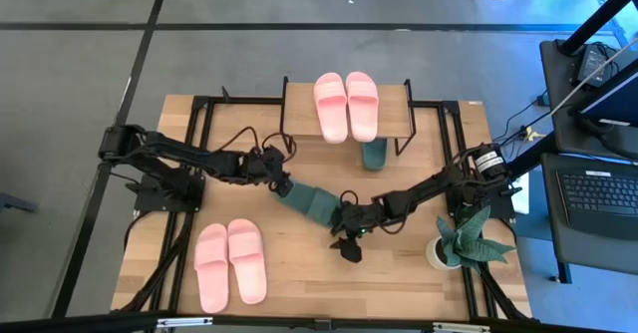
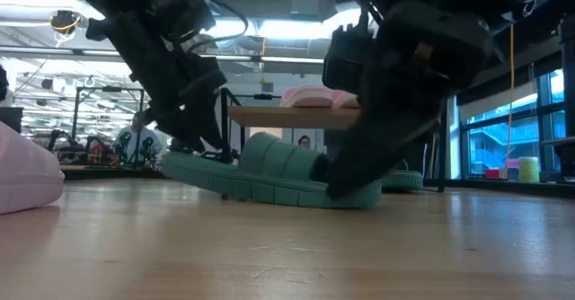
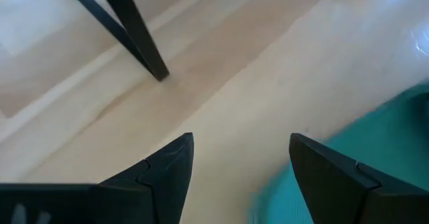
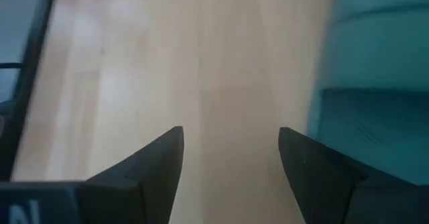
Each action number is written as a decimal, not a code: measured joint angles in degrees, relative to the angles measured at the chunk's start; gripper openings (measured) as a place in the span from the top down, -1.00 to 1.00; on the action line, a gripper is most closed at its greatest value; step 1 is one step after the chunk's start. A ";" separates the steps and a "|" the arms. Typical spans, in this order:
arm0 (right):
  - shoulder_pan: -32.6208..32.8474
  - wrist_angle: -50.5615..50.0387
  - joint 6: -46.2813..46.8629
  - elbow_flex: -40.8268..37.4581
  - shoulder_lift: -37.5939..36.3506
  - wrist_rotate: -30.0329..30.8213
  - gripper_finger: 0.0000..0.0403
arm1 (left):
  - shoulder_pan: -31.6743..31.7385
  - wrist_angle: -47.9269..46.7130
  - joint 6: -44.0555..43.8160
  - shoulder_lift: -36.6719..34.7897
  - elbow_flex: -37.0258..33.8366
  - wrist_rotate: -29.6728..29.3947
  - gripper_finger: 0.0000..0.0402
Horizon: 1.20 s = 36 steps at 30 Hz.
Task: Pick and place slides into the shelf
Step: Put the green slipper under the shelf
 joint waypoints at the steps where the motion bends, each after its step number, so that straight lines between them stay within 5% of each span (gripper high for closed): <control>1: -0.10 -0.75 -0.01 0.03 0.00 0.59 -0.22 | 0.00 -0.03 0.00 0.14 0.00 0.61 -0.18; 16: -4.85 -5.30 -7.17 -0.19 -2.69 9.52 -0.22 | -2.20 -1.93 -1.62 0.24 0.00 4.75 -0.18; 36: -12.11 1.36 -16.43 -0.12 -2.78 9.79 -0.22 | -9.61 2.05 -9.46 0.20 -0.02 9.16 -0.18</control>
